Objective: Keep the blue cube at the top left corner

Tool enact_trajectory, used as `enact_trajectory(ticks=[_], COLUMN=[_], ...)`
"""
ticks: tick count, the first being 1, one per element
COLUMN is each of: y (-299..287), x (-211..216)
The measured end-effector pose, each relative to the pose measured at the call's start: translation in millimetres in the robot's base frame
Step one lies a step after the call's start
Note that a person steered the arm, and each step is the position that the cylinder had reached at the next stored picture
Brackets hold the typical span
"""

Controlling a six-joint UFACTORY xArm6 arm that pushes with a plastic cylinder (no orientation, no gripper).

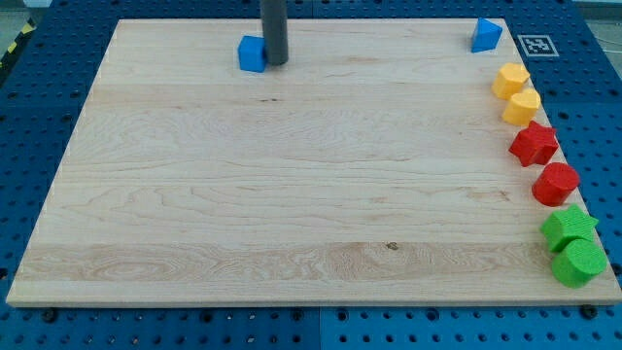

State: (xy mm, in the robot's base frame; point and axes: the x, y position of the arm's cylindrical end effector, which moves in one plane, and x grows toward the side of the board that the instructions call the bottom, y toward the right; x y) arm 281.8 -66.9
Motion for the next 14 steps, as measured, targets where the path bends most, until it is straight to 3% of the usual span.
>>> enact_trajectory(ticks=[3,6,9,10,11,14], y=[-31,-99,-81,-103,-135,-151], x=[13,-23,-45,-49,-49,-20])
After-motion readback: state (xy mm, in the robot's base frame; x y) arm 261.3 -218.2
